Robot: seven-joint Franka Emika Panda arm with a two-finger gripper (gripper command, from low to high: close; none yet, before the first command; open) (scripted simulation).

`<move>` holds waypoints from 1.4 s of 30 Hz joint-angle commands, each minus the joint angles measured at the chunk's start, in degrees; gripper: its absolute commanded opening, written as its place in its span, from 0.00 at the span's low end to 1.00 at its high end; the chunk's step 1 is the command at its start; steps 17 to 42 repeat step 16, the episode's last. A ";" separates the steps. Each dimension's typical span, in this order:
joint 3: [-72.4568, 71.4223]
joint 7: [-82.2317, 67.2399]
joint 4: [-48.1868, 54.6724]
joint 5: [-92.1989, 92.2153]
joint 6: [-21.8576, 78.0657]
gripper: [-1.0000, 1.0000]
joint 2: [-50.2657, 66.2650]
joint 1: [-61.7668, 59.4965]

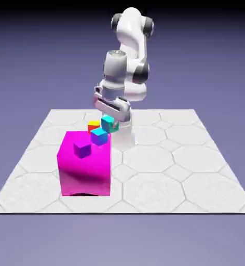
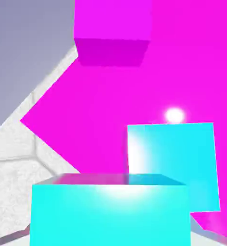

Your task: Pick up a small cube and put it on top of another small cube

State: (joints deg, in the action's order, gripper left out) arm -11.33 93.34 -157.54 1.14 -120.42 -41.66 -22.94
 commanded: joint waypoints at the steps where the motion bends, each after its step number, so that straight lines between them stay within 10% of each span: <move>1: 0.04 2.22 -0.32 0.09 1.90 0.00 -2.08 -1.82; 7: 0.23 14.54 -2.66 1.43 11.83 0.00 -13.78 -12.24; 12: -0.65 14.92 -10.85 1.96 0.38 0.00 -10.48 -12.20; 13: -0.65 14.92 -10.85 1.96 0.38 1.00 -10.48 -12.20; 42: -0.27 14.75 -7.29 1.73 5.36 1.00 -11.91 -12.22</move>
